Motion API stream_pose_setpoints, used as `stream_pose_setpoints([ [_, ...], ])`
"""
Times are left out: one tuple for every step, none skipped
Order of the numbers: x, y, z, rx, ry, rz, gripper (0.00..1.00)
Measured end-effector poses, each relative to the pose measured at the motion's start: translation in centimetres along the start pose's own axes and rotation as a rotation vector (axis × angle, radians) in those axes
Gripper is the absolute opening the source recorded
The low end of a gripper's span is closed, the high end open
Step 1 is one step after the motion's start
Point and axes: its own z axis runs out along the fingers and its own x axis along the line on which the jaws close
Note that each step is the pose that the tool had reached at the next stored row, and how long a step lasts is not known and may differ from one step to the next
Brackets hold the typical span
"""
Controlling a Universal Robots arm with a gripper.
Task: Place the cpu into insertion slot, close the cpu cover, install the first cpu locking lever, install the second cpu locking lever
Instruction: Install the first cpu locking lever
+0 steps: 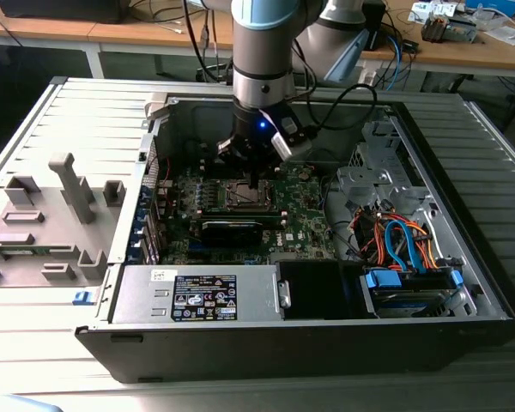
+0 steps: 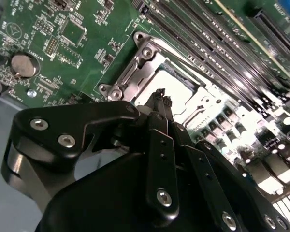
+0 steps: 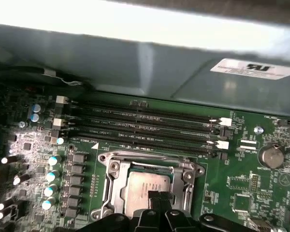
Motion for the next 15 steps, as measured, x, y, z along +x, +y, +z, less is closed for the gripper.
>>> stream_pose_setpoints([
  [0.0,0.0,-0.16,0.0006,0.0001,0.0,0.11],
  [0.0,-0.01,-0.32,0.0008,0.0001,0.0,0.11],
  [-0.01,-0.01,-0.48,0.0011,0.0002,0.0,0.11],
  [-0.01,-0.01,-0.73,0.0013,0.0002,0.0,0.11],
  [-0.01,-0.01,-0.9,0.0013,0.0002,0.0,0.11],
  [-0.02,-0.01,-1.23,0.0014,0.0002,0.0,0.11],
  [-0.02,-0.02,-1.39,0.0014,0.0002,0.0,0.11],
  [-0.02,-0.02,-1.52,0.0014,0.0002,0.0,0.11],
  [-0.02,-0.02,-1.62,0.0014,0.0002,0.0,0.11],
  [-0.02,-0.02,-1.81,0.0014,0.0002,0.0,0.11],
  [-0.03,-0.03,-2.03,0.0014,0.0002,0.0,0.11],
  [-0.03,-0.03,-2.2,0.0014,0.0002,0.0,0.11],
  [-0.03,-0.03,-2.3,0.0014,0.0002,0.0,0.11],
  [-0.03,-0.03,-2.42,0.0014,0.0001,0.0,0.11],
  [-0.03,-0.03,-2.42,0.0012,0.0001,0.0,0.11],
])
